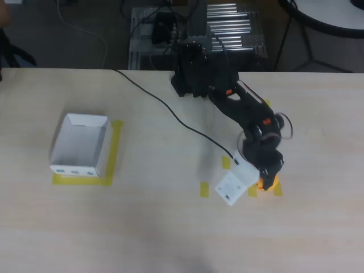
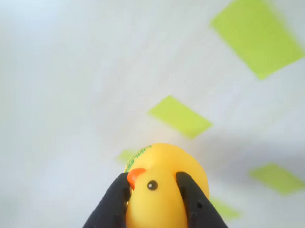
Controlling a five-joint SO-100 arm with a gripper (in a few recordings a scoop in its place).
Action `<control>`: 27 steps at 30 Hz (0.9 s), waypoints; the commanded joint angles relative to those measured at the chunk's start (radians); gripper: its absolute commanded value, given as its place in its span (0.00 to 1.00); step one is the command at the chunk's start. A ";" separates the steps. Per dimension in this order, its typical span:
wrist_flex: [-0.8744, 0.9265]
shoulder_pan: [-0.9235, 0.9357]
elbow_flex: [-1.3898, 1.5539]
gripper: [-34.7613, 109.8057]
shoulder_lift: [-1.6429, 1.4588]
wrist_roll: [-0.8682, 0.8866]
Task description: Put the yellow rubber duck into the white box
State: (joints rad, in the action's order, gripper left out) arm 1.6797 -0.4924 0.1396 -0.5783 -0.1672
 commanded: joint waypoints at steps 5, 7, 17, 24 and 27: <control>0.009 0.304 -0.103 0.24 -0.861 0.028; 0.008 0.414 -0.058 0.24 -0.991 0.032; -0.077 1.042 0.135 0.24 -1.147 0.117; -0.646 1.233 1.020 0.24 -1.434 0.121; -0.831 1.275 1.276 0.24 -1.477 0.104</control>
State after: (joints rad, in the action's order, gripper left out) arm 1.1198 0.6857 1.0554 -1.9129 -0.0383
